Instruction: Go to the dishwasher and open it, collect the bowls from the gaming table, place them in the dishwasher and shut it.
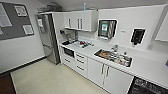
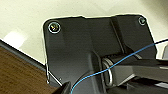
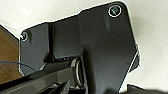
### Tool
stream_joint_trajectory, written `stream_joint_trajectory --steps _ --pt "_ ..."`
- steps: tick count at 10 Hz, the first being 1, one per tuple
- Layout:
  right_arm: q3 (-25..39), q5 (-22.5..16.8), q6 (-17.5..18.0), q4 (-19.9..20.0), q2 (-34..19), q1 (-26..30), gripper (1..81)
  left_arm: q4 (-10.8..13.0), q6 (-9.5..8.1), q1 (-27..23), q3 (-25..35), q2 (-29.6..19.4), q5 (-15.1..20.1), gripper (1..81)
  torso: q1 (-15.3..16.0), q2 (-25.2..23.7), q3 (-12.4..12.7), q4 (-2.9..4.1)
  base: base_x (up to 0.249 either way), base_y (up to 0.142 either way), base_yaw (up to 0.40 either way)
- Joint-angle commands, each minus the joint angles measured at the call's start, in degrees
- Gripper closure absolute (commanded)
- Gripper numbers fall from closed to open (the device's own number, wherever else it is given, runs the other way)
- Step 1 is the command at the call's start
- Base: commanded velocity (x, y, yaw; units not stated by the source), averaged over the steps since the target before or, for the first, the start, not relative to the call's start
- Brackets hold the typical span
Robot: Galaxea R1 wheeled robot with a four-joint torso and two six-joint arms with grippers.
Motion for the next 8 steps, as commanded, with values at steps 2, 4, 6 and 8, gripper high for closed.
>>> stream_joint_trajectory --steps 2,4,6,8 --pt "0.1 -3.8 0.0 -0.1 0.0 2.7 1.0 0.3 0.04 -2.7 -0.1 -1.1 2.9 1.0 0.0 0.0 0.0 0.0 0.0 0.0 0.306" --pt "0.1 -2.7 0.0 0.0 0.0 2.4 1.0 0.3 0.04 -2.7 -0.1 -1.2 2.9 1.0 0.0 0.0 0.0 0.0 0.0 0.0 0.306" --pt "0.3 -2.7 0.0 -0.2 -0.1 2.4 1.0 0.1 0.04 -2.7 -0.1 -1.2 2.9 1.0 0.0 0.0 0.0 0.0 0.0 0.0 0.306" --pt "0.3 -2.7 0.0 -0.2 -0.1 2.3 1.0 -0.1 0.04 -2.7 -0.1 -1.3 2.9 1.0 0.0 0.0 0.0 0.0 0.0 0.0 0.306"
